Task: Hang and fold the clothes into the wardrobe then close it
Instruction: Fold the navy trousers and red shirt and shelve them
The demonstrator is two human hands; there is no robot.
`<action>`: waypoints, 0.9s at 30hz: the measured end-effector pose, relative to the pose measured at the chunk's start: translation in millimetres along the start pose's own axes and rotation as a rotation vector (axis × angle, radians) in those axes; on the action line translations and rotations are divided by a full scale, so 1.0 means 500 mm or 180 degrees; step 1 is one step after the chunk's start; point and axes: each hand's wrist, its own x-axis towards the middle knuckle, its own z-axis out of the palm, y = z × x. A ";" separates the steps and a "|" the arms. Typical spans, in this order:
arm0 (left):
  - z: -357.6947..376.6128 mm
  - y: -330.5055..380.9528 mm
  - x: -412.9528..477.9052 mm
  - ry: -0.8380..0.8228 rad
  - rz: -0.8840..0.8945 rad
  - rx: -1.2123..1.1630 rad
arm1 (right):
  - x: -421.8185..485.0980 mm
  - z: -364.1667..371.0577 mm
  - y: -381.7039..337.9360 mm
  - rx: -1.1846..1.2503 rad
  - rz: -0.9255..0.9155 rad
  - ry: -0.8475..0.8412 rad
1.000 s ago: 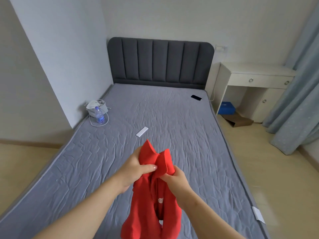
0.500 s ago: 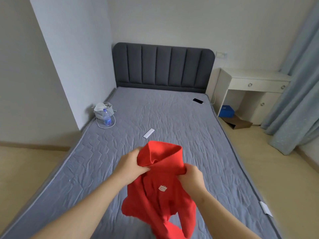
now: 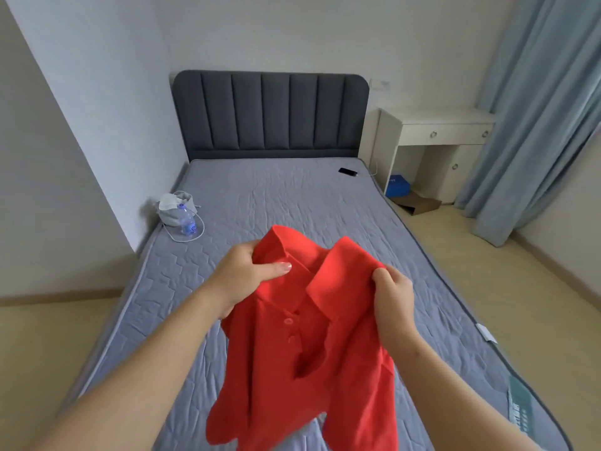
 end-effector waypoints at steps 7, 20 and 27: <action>-0.014 -0.153 0.078 -0.0556 -0.0856 0.0441 | 0.052 0.045 0.114 -0.1274 0.0513 -0.0353; 0.058 -0.474 0.406 0.0106 -0.1720 0.3497 | 0.326 0.242 0.406 -0.1131 0.1625 -0.0667; 0.037 -0.513 0.654 0.1391 -0.1668 0.1995 | 0.559 0.369 0.437 -0.1475 0.0612 -0.0917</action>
